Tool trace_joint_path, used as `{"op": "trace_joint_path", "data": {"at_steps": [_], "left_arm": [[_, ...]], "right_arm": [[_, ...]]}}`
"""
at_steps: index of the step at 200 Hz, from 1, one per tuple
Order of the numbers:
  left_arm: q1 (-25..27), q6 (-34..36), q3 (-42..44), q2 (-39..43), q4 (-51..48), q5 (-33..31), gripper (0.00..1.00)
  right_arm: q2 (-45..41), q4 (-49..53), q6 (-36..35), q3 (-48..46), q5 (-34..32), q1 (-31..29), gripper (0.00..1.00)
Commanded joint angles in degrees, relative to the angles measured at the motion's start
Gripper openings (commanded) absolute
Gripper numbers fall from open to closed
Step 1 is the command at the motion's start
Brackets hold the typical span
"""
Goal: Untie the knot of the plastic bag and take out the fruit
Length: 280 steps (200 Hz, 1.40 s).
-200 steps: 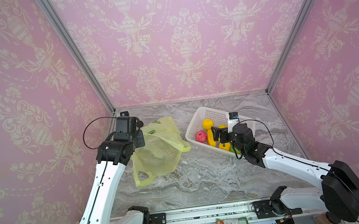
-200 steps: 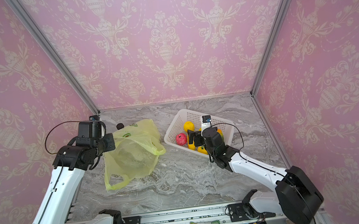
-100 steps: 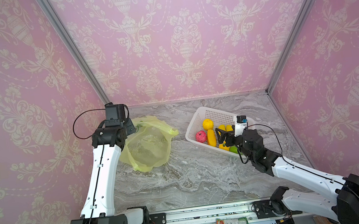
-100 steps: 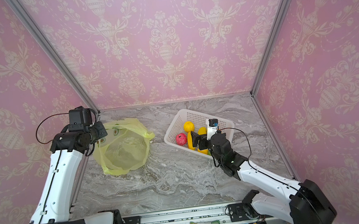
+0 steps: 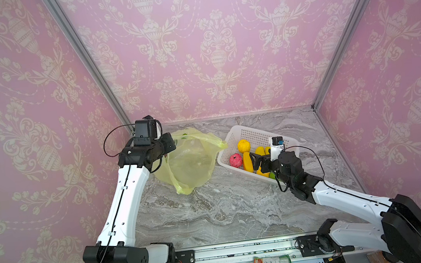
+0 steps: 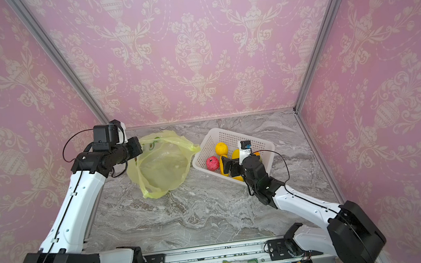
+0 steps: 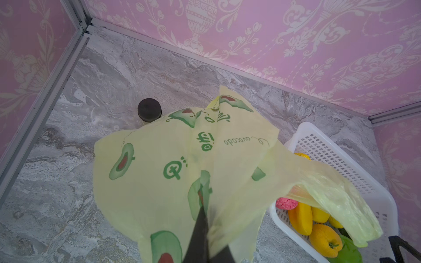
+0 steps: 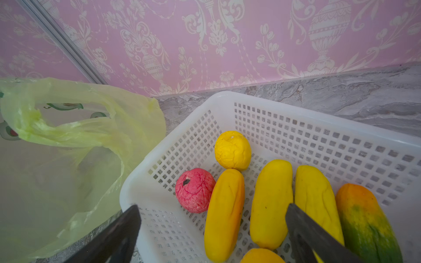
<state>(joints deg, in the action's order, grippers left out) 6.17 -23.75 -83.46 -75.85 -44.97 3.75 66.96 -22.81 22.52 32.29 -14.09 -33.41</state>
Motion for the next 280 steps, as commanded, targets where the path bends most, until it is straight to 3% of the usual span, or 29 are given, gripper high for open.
{"op": "trace_joint_path", "data": {"at_steps": [1, 17, 24, 50, 51, 54, 57, 98, 130, 153, 175, 186, 207, 228, 245, 280], "left_arm": [[0.0, -2.4, 0.7, -0.3, 2.4, 2.6, 0.02], [0.0, -2.5, 0.1, -0.8, 3.0, 4.1, 0.08], [0.0, -2.5, -0.4, -1.0, 3.2, 4.8, 0.16], [0.0, -2.1, -2.4, -0.1, 2.4, 4.6, 0.70], [0.0, -2.1, -2.4, -0.1, 2.4, 4.5, 0.73], [0.1, -2.0, -2.7, 0.3, 2.3, 4.3, 0.94], [0.0, -2.0, -2.9, 0.7, 2.2, 4.2, 0.99], [-1.0, -1.4, -4.9, 10.4, 2.8, 1.0, 0.99], [-1.2, -2.3, -0.6, 23.9, 6.2, -13.3, 0.99], [-1.2, -4.7, 4.8, 32.2, 4.0, -25.6, 0.99], [-1.2, -8.5, 14.3, 38.2, 3.5, -30.6, 0.99], [-1.3, -11.0, 20.7, 40.6, 4.6, -31.9, 0.99], [-1.2, -16.4, 36.3, 44.5, 10.6, -32.0, 0.99], [-1.3, -18.7, 48.7, 44.6, 16.7, -33.7, 0.99], [-1.4, -15.3, 53.1, 41.9, 21.8, -37.4, 0.99], [-2.4, -4.0, 58.6, 34.1, 35.7, -42.1, 0.99]], "right_arm": [[0.2, -0.1, 0.7, 2.2, 0.4, 0.4, 1.00], [-0.1, 0.2, 0.7, 2.1, -0.1, 0.4, 1.00], [-0.4, 0.3, 0.6, 2.1, -0.3, 0.4, 1.00], [-1.7, 1.3, 0.2, 2.1, -0.4, 0.4, 1.00], [-1.7, 1.4, 0.2, 2.2, -0.5, 0.4, 1.00], [-1.9, 1.9, 0.2, 2.4, -0.6, 0.4, 1.00], [-1.9, 2.4, 0.2, 2.6, -0.7, 0.4, 1.00], [-4.2, 20.5, 2.9, 11.4, -8.6, 0.4, 1.00], [-10.2, 23.9, -0.1, 12.5, -14.8, 2.0, 1.00], [-11.7, 34.8, 3.0, 18.5, -16.7, 9.4, 1.00], [-7.0, 46.6, 7.0, 25.4, -16.3, 19.9, 1.00], [-4.5, 47.1, 8.4, 25.3, -13.2, 25.2, 1.00], [1.3, 38.6, 11.3, 23.1, 0.7, 36.1, 1.00], [9.8, 36.2, 16.0, 25.8, 6.5, 42.8, 1.00], [17.8, 37.1, 16.5, 29.1, 10.6, 45.8, 0.98], [32.3, 31.9, 17.2, 33.0, 22.7, 49.3, 0.82]]}}
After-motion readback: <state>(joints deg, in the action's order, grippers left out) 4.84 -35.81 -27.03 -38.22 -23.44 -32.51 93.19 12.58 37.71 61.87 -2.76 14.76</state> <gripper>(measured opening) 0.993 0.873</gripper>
